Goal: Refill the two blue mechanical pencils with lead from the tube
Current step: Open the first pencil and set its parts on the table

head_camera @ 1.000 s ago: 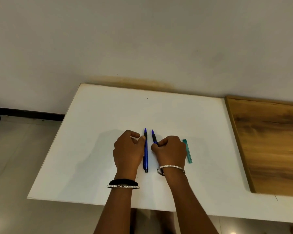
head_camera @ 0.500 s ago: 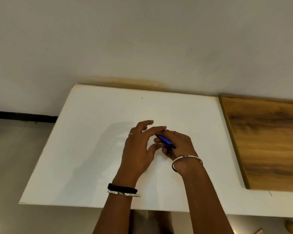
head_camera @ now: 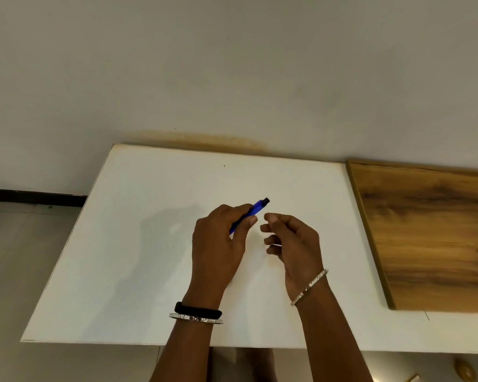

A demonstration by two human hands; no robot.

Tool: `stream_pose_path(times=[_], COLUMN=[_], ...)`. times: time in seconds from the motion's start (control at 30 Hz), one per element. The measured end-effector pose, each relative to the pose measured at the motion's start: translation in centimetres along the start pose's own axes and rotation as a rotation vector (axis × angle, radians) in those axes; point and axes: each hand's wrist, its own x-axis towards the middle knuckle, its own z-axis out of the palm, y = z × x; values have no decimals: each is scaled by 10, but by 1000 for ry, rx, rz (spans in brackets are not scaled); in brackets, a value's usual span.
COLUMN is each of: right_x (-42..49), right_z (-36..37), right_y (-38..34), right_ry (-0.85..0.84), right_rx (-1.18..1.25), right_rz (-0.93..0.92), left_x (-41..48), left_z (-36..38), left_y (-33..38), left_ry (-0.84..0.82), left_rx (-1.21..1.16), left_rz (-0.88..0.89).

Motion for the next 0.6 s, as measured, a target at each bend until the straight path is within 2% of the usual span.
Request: stream_pose_path(times=[0.1,0.3,0.6], right_x=[-10,-15,5], right_z=[-11,-7,-3], right_y=[3,3,6], right_ry=[25,74,30], right_rx=[73,167,179], right_rz=[-116,-176,-234], left_x=[-1,-7,-4], left_z=[0,7,7], left_y=[0,7,0], left_ry=[-77,-233,-208], left_rx=[4,-67,-59], left_rz=[-24,-85,-177])
